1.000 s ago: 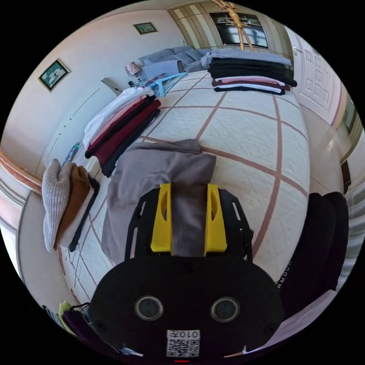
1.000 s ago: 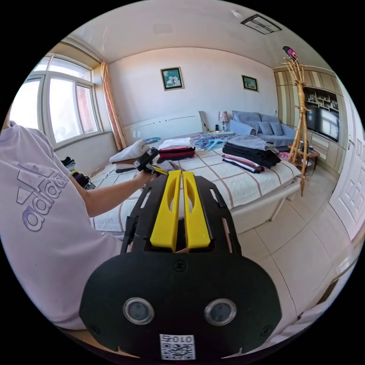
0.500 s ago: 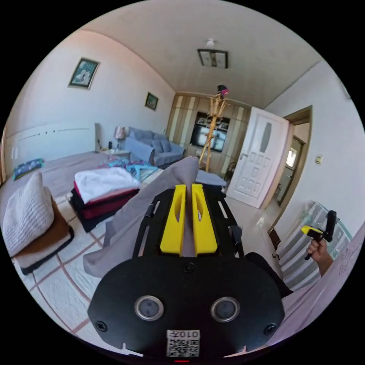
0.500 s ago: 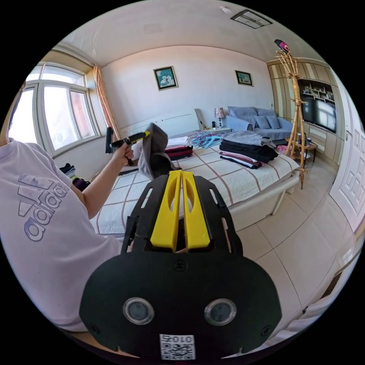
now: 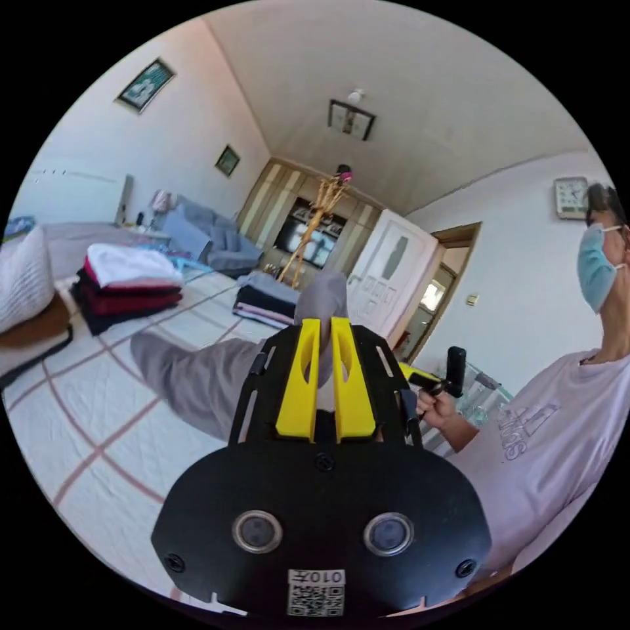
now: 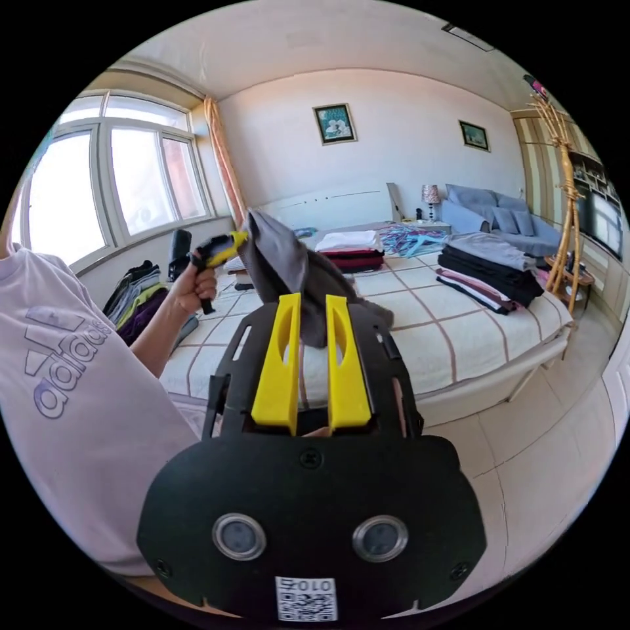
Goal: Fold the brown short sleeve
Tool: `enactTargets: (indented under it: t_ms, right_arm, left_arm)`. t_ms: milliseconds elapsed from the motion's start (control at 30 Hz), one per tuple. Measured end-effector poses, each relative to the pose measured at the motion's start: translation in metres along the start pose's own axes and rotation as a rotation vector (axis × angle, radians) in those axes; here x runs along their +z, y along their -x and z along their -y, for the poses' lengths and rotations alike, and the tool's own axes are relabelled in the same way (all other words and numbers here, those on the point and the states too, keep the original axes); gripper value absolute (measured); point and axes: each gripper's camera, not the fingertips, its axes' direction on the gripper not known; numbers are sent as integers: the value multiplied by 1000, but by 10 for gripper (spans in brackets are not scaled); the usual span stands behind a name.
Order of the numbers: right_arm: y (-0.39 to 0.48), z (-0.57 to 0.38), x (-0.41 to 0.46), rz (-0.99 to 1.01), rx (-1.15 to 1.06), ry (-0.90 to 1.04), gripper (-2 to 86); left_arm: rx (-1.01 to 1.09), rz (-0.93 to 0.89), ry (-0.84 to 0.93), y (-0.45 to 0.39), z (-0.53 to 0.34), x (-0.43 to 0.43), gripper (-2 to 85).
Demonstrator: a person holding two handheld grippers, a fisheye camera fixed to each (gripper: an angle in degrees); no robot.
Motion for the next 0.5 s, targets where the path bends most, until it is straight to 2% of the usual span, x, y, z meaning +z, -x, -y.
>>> enactTargets:
  t_ms: [133, 233, 400, 500]
  right_arm:
    - [9, 25, 27, 9, -123, 82, 97]
    - [14, 45, 51, 4, -212, 153, 105]
    - [17, 82, 102, 95, -233, 245, 129]
    - [23, 104, 143, 55, -295, 311, 146]
  left_arm:
    - [-83, 305, 176, 15, -54, -6, 17]
    - [-91, 447, 219, 11, -75, -19, 20]
    - [-183, 483, 221, 9, -100, -23, 27]
    - [-168, 499, 240, -1, -108, -12, 35]
